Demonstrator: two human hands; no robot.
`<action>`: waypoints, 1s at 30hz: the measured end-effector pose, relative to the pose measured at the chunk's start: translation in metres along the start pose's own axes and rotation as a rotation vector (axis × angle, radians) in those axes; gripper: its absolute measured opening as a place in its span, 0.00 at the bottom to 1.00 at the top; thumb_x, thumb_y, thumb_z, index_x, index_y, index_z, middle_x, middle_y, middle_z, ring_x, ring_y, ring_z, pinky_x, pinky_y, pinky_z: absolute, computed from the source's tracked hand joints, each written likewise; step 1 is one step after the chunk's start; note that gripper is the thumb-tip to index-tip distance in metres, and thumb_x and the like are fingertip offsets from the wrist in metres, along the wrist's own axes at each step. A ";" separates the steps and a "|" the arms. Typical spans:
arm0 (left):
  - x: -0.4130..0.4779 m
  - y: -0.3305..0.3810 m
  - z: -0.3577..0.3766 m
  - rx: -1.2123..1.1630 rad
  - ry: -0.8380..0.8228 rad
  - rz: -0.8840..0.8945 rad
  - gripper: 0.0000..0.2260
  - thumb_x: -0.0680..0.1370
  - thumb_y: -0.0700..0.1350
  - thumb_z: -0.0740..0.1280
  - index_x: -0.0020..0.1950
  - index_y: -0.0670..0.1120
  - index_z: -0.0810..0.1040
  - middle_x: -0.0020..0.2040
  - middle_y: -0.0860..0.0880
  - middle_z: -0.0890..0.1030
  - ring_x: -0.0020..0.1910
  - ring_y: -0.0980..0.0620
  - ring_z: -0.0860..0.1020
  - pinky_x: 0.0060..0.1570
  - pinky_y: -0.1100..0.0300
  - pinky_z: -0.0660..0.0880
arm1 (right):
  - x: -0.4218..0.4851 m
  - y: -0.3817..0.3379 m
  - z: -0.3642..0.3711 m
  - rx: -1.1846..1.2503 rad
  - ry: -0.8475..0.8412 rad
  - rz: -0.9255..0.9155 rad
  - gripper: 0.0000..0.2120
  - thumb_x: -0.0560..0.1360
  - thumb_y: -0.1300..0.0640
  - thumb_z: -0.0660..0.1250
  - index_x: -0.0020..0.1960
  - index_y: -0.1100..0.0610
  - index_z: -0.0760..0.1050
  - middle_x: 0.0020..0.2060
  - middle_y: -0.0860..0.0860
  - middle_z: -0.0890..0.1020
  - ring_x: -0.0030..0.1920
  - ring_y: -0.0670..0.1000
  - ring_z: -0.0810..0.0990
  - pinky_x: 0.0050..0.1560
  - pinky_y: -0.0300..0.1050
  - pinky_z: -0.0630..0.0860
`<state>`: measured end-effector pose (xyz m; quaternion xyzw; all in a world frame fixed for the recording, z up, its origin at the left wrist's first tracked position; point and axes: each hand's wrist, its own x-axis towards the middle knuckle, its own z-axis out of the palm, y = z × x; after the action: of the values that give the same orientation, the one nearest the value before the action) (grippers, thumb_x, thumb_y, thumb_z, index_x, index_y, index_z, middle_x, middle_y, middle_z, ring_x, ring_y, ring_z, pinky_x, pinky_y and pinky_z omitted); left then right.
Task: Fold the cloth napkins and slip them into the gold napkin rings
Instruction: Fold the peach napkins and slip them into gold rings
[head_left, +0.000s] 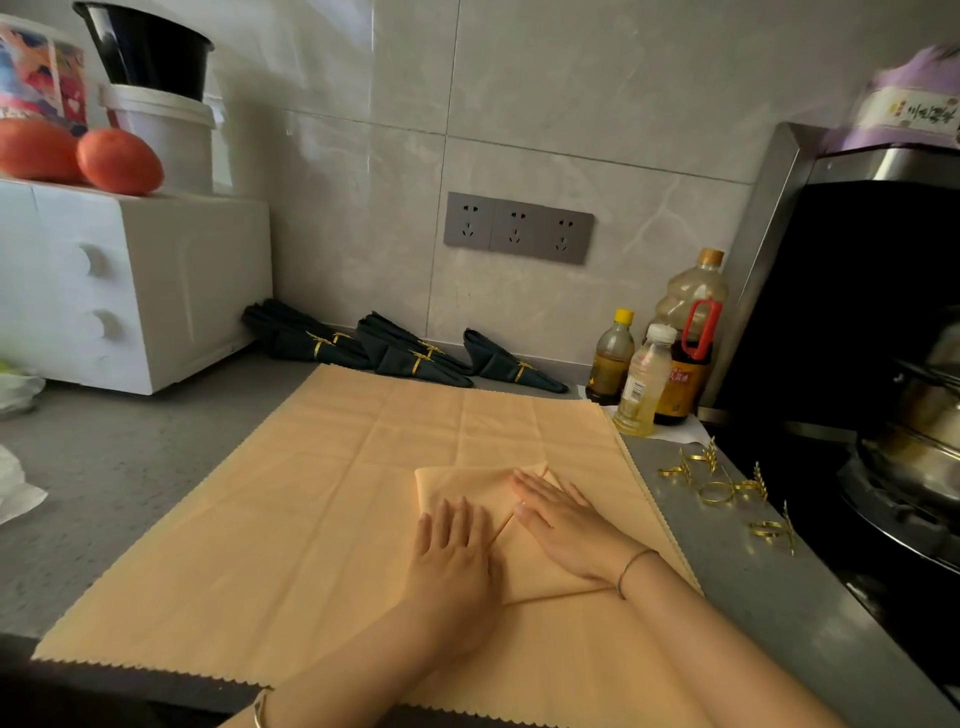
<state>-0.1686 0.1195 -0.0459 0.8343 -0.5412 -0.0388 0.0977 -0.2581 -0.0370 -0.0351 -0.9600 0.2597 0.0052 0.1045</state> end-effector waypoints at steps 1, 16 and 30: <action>0.000 -0.001 -0.001 -0.003 -0.001 0.004 0.24 0.84 0.52 0.44 0.79 0.47 0.43 0.79 0.44 0.42 0.77 0.44 0.39 0.74 0.51 0.37 | 0.003 0.001 0.000 0.007 0.001 0.017 0.24 0.83 0.46 0.42 0.77 0.49 0.45 0.76 0.42 0.46 0.75 0.40 0.41 0.73 0.41 0.36; -0.005 -0.002 -0.004 -0.052 -0.036 0.044 0.23 0.83 0.55 0.42 0.78 0.58 0.41 0.79 0.46 0.40 0.76 0.41 0.35 0.74 0.45 0.35 | -0.025 -0.003 -0.030 0.178 0.322 -0.125 0.22 0.81 0.44 0.51 0.72 0.51 0.64 0.71 0.44 0.66 0.71 0.39 0.60 0.74 0.40 0.52; -0.004 -0.005 0.001 -0.072 0.003 0.080 0.22 0.83 0.54 0.44 0.78 0.60 0.45 0.79 0.49 0.44 0.77 0.47 0.40 0.74 0.50 0.37 | -0.073 0.035 -0.029 0.001 0.135 -0.152 0.21 0.72 0.58 0.64 0.60 0.40 0.75 0.58 0.36 0.77 0.58 0.38 0.73 0.61 0.35 0.68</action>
<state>-0.1662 0.1247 -0.0477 0.8081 -0.5721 -0.0532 0.1300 -0.3403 -0.0362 -0.0086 -0.9750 0.1928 -0.0675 0.0873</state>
